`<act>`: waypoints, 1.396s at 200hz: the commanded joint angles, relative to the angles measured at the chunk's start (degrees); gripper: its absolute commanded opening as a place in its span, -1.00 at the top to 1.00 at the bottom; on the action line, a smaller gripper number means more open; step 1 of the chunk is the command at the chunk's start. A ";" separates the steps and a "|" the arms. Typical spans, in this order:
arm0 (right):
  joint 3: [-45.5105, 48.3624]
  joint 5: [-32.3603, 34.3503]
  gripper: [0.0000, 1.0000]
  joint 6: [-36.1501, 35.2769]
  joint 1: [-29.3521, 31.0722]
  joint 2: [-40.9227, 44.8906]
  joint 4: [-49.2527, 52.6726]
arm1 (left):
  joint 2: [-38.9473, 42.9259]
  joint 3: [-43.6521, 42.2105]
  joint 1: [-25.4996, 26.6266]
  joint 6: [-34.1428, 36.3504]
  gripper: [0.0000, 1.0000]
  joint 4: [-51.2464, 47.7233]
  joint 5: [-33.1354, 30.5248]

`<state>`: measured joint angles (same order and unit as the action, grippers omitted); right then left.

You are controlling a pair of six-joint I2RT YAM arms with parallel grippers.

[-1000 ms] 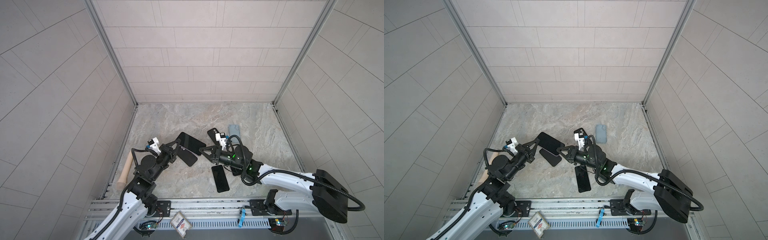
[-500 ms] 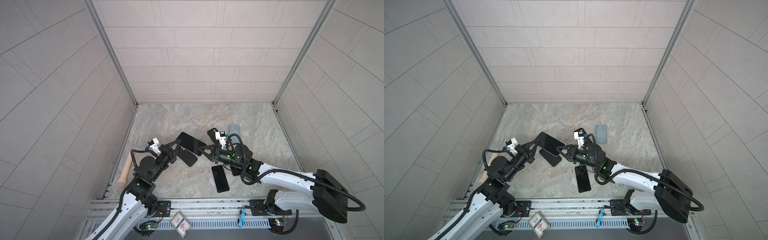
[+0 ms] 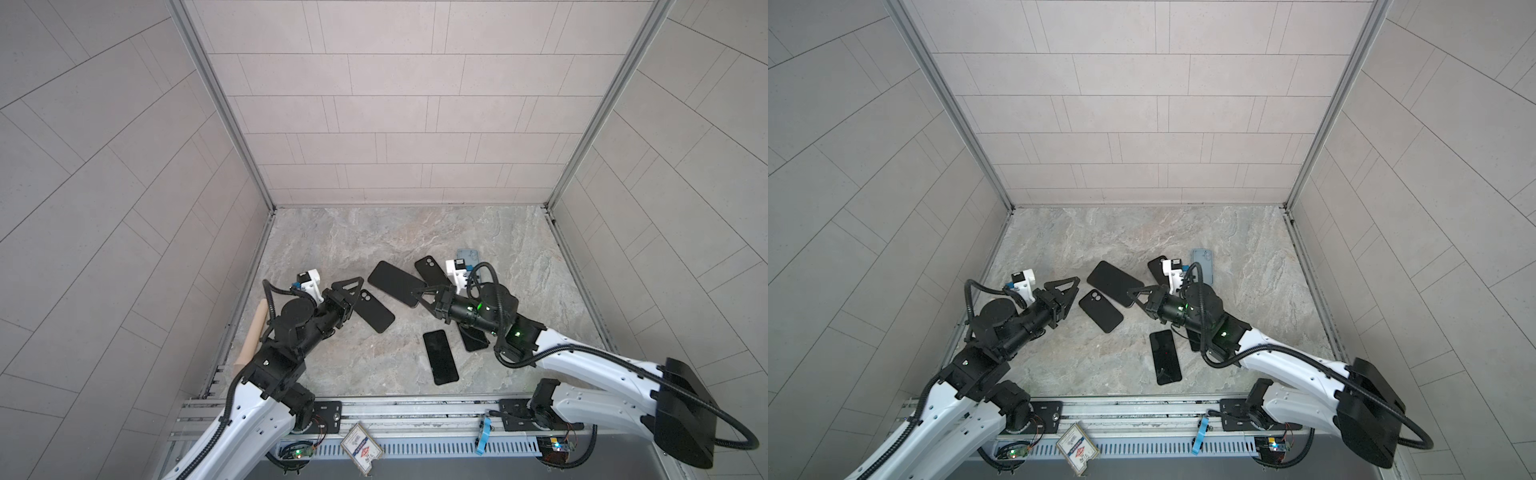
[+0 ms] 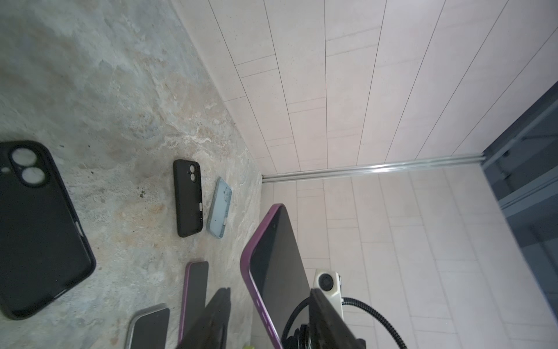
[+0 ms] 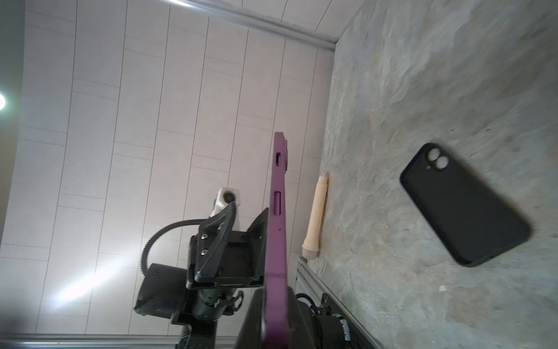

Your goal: Put the phone into the phone case

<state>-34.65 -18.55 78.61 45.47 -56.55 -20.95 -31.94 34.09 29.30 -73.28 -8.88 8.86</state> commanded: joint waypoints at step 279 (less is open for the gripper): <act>3.28 12.65 0.98 -12.37 -5.24 38.30 40.58 | -70.87 30.94 -9.62 50.25 0.48 -28.24 -10.47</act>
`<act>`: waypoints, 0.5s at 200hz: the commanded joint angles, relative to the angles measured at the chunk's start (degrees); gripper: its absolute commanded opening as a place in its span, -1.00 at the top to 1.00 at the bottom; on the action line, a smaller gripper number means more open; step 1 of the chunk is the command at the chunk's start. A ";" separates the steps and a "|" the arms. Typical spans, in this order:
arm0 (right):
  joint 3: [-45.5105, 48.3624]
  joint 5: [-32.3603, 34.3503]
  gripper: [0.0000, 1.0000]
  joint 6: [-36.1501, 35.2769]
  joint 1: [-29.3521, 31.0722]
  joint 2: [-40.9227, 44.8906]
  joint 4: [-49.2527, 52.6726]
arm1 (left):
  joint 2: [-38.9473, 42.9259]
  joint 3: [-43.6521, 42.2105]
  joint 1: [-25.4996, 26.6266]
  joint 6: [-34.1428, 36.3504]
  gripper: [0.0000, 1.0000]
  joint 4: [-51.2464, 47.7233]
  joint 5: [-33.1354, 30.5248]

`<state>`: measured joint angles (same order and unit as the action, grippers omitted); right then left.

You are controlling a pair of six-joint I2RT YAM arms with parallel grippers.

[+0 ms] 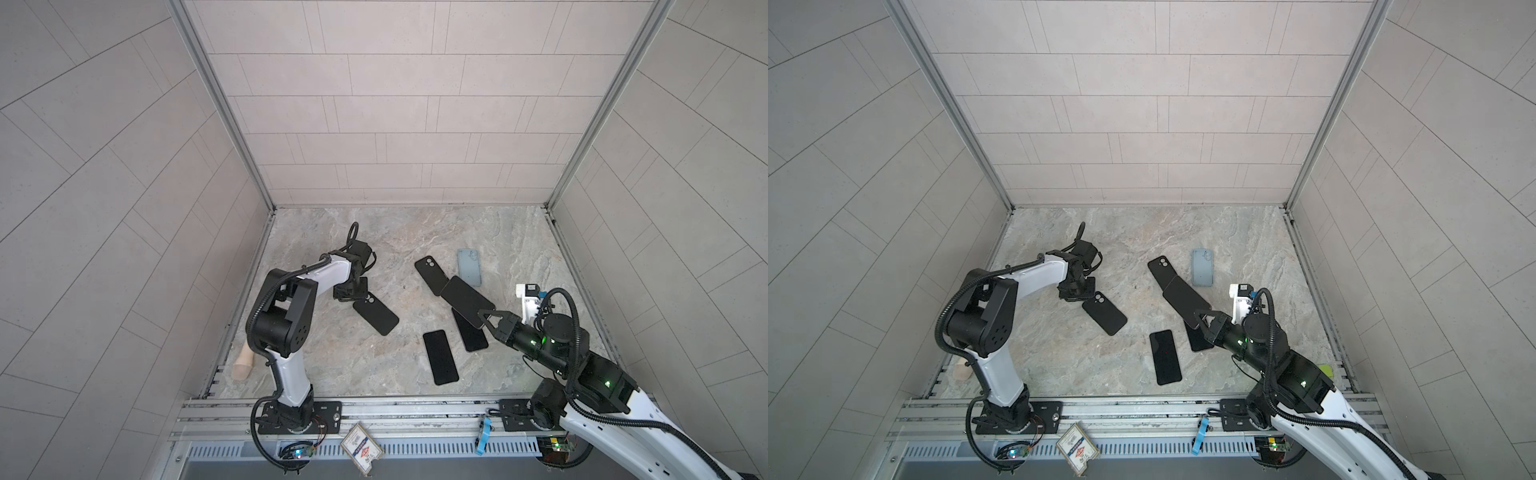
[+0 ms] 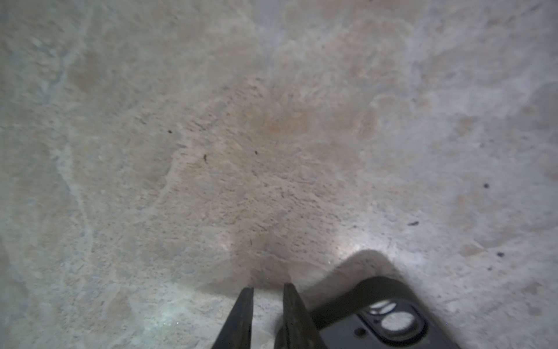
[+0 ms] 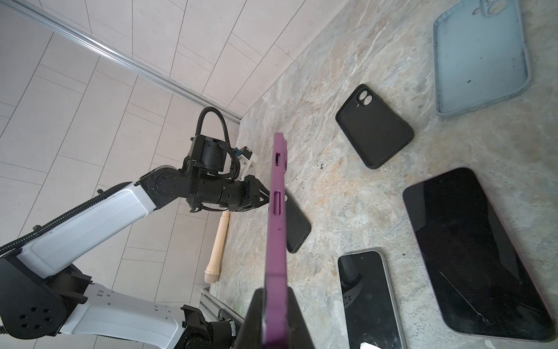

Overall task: Put the phone into the phone case
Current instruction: 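Grasp black case on table with left gripper while right gripper holds phone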

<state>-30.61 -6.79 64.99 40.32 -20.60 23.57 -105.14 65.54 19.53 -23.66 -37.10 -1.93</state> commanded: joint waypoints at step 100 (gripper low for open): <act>-3.20 -1.59 0.98 4.09 -0.14 0.85 -0.93 | 1.39 0.65 0.82 3.42 0.33 -0.43 4.34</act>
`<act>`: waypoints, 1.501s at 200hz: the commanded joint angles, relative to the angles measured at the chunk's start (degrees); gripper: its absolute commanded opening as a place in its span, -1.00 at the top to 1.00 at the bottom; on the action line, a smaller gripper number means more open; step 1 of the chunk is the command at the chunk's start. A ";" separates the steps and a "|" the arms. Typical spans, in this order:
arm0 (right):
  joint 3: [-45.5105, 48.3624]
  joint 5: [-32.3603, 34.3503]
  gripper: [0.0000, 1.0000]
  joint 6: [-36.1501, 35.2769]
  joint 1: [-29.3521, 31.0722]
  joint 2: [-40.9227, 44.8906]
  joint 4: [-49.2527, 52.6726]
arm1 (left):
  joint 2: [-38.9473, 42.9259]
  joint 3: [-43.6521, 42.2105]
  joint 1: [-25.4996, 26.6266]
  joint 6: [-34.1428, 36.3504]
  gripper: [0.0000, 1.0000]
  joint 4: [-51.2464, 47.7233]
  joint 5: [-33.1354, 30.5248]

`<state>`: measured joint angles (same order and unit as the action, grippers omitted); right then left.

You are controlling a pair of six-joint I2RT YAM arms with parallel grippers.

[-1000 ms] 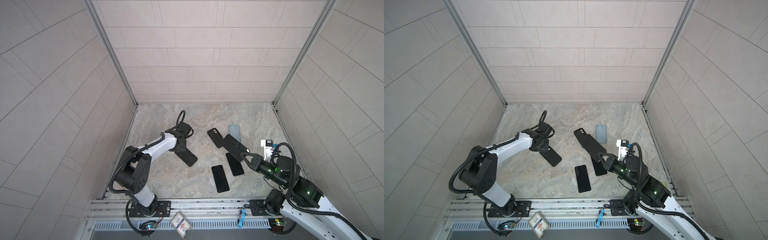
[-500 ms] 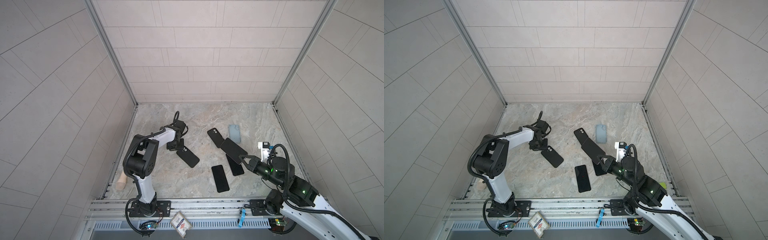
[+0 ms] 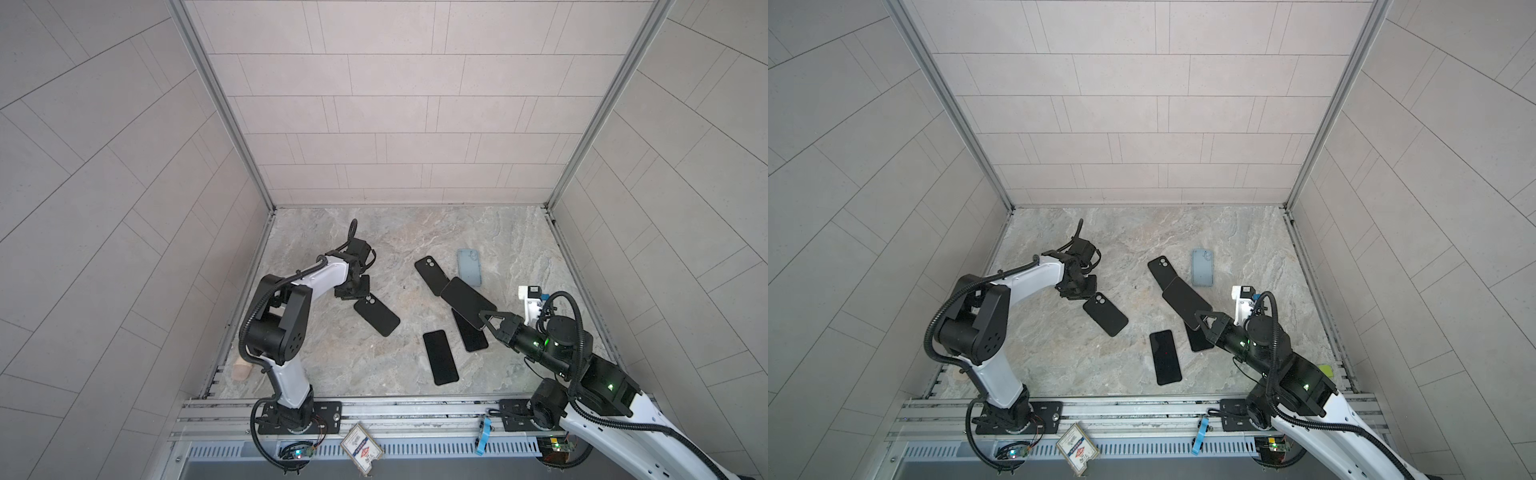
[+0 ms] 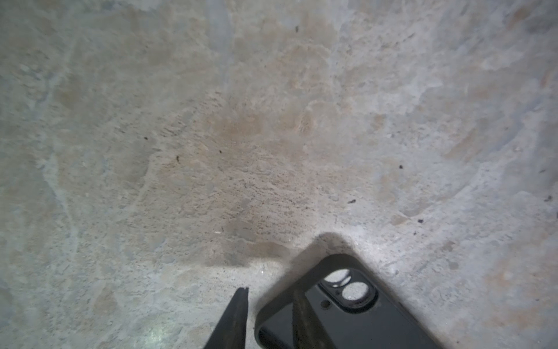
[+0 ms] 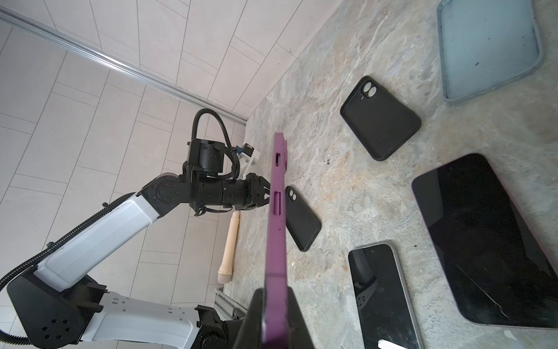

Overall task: Put the phone into the phone case
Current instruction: 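Grasp black case on table with left gripper while right gripper holds phone, then lift black case with left gripper while right gripper brings phone toward it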

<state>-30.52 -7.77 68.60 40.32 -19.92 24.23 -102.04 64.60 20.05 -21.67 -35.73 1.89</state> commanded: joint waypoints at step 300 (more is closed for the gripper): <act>-42.00 -40.48 1.00 -33.65 -7.69 -75.54 5.39 | 21.33 -18.66 2.92 -8.43 -0.19 9.48 9.93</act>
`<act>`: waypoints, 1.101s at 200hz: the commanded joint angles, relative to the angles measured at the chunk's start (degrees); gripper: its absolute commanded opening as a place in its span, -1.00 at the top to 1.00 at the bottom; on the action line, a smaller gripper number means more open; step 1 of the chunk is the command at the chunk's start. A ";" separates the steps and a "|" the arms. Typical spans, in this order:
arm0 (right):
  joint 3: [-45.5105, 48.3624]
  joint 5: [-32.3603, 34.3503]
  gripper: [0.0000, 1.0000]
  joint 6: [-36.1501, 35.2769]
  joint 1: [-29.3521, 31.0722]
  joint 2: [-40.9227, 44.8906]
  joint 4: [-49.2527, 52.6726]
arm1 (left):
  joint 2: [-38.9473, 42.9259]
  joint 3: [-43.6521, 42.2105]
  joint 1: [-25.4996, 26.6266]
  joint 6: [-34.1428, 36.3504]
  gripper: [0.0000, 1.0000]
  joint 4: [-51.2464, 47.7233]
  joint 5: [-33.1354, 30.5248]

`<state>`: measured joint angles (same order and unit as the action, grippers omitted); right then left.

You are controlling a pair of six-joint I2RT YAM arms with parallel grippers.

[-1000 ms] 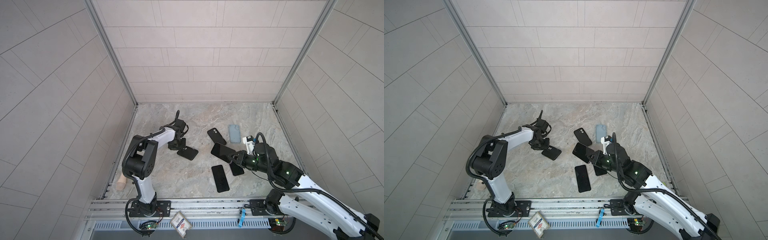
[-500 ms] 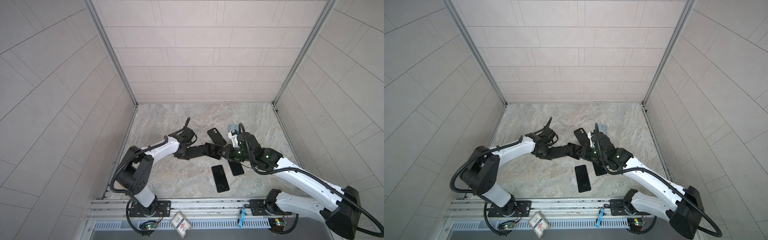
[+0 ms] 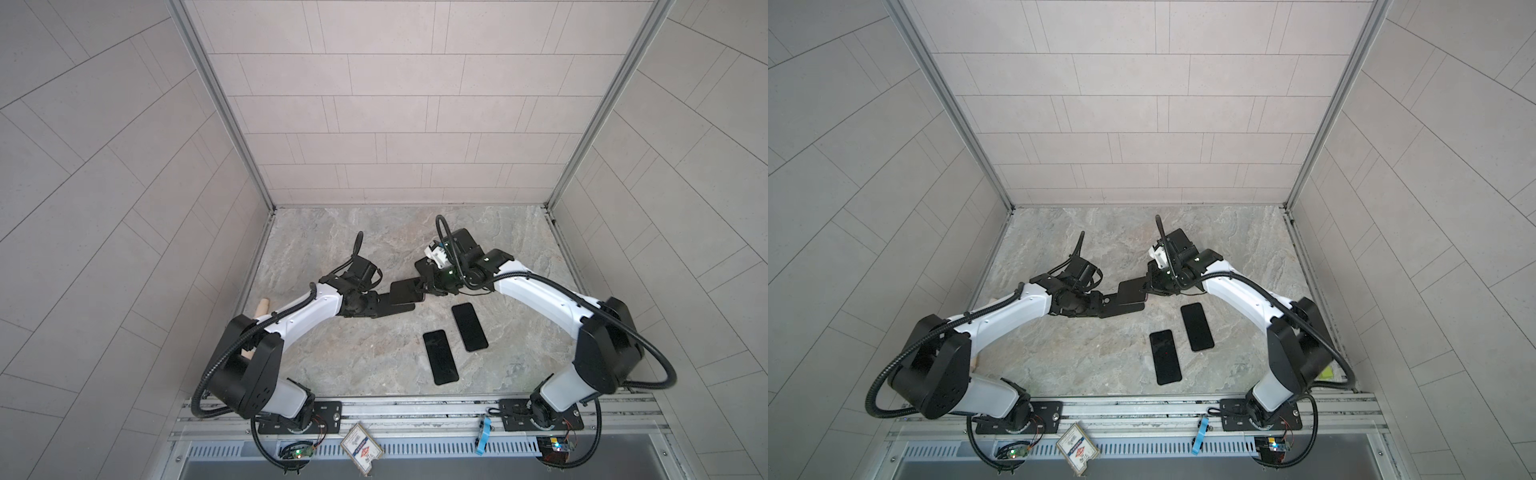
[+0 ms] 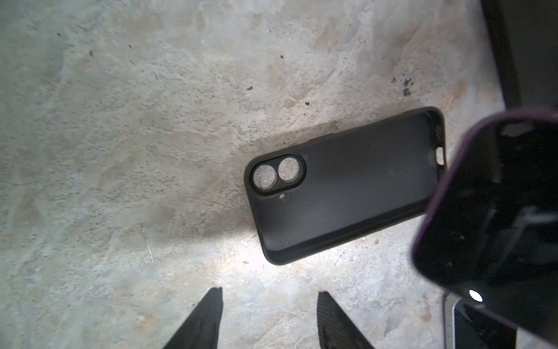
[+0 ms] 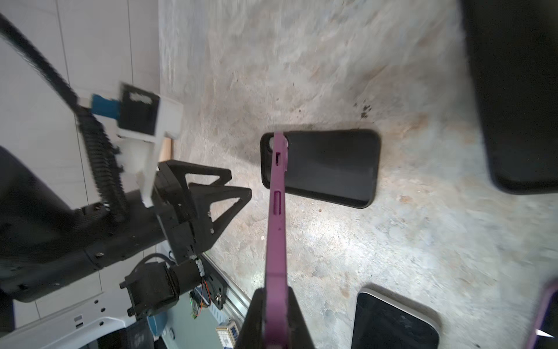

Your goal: Put the phone into the phone case

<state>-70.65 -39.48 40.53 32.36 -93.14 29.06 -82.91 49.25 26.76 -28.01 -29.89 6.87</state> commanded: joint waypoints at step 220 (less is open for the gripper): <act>-12.13 -9.91 1.00 -3.44 -1.51 -18.61 -3.87 | 13.22 -29.21 -6.42 -21.41 -0.50 41.28 12.05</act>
<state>-80.60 -48.95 37.54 31.42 -111.04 24.21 -67.05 22.33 20.64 -45.06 4.64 14.90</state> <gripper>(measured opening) 0.110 0.750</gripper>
